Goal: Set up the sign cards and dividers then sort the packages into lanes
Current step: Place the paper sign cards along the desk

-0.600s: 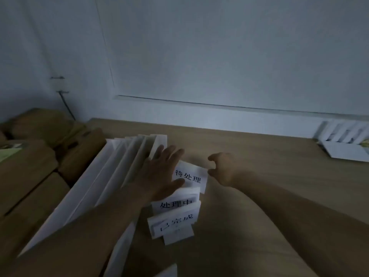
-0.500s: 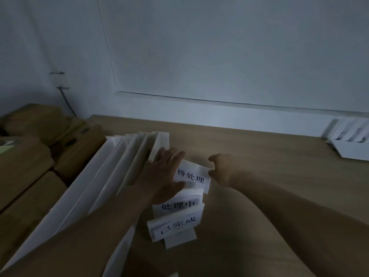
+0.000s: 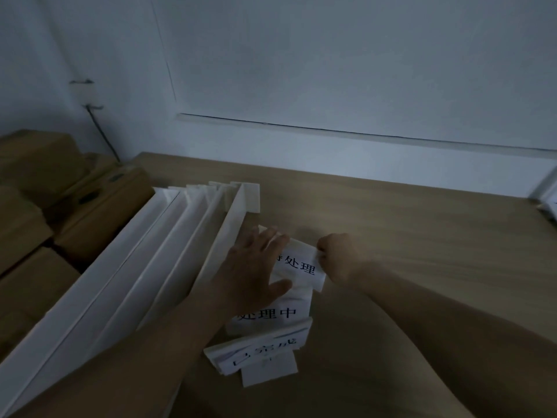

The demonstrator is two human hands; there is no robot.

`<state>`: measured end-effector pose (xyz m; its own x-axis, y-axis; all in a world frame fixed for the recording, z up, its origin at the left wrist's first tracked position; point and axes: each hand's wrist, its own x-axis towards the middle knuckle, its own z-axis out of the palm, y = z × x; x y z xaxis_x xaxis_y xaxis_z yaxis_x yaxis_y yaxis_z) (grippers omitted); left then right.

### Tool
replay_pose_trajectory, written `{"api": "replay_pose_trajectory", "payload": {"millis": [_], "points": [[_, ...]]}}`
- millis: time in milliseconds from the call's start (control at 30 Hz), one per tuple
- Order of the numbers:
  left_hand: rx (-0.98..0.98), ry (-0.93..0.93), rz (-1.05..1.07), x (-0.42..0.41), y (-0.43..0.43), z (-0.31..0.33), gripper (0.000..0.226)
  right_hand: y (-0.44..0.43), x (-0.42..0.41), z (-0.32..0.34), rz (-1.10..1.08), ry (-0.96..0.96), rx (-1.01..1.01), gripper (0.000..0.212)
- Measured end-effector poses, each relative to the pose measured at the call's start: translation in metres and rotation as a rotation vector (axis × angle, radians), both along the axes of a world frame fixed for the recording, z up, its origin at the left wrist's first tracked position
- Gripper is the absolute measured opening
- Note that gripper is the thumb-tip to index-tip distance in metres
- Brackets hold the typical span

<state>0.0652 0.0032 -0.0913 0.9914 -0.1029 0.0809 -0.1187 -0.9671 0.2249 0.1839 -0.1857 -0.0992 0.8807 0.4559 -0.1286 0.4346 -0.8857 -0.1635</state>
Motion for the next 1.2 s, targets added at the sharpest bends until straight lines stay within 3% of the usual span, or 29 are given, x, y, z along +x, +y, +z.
{"api": "replay_pose_trajectory", "payload": {"millis": [200, 367, 633, 767, 833, 933, 1033, 1133, 1200], "points": [[-0.025, -0.015, 0.007, 0.007, -0.004, -0.002, 0.087, 0.004, 0.024, 0.004, -0.021, -0.062, 0.151, 0.036], [-0.039, -0.018, -0.038, 0.007, -0.002, -0.002, 0.084, 0.01, 0.047, 0.008, -0.063, -0.06, 0.189, 0.022], [-0.061, -0.01, -0.047, 0.009, 0.008, -0.016, 0.083, 0.007, 0.06, 0.0, -0.073, -0.023, 0.174, 0.036], [-0.09, -0.012, -0.044, 0.006, 0.009, -0.017, 0.082, 0.003, 0.054, -0.005, -0.078, -0.002, 0.188, 0.059], [-0.106, -0.014, -0.051, 0.005, 0.011, -0.017, 0.081, -0.001, 0.043, -0.003, -0.047, -0.108, 0.328, 0.061], [-0.138, 0.008, -0.042, 0.001, 0.013, -0.014, 0.083, -0.007, 0.011, 0.008, 0.1, -0.25, 0.564, 0.041], [-0.197, -0.023, -0.056, -0.01, 0.015, -0.01, 0.075, -0.011, -0.026, 0.019, 0.225, -0.036, 0.525, 0.029], [-0.182, -0.102, -0.119, -0.023, 0.016, -0.003, 0.064, -0.009, -0.049, 0.025, 0.261, 0.22, 0.42, 0.029], [-0.173, -0.133, -0.137, -0.029, 0.015, 0.001, 0.061, -0.009, -0.06, 0.029, 0.248, 0.279, 0.345, 0.032]]}}
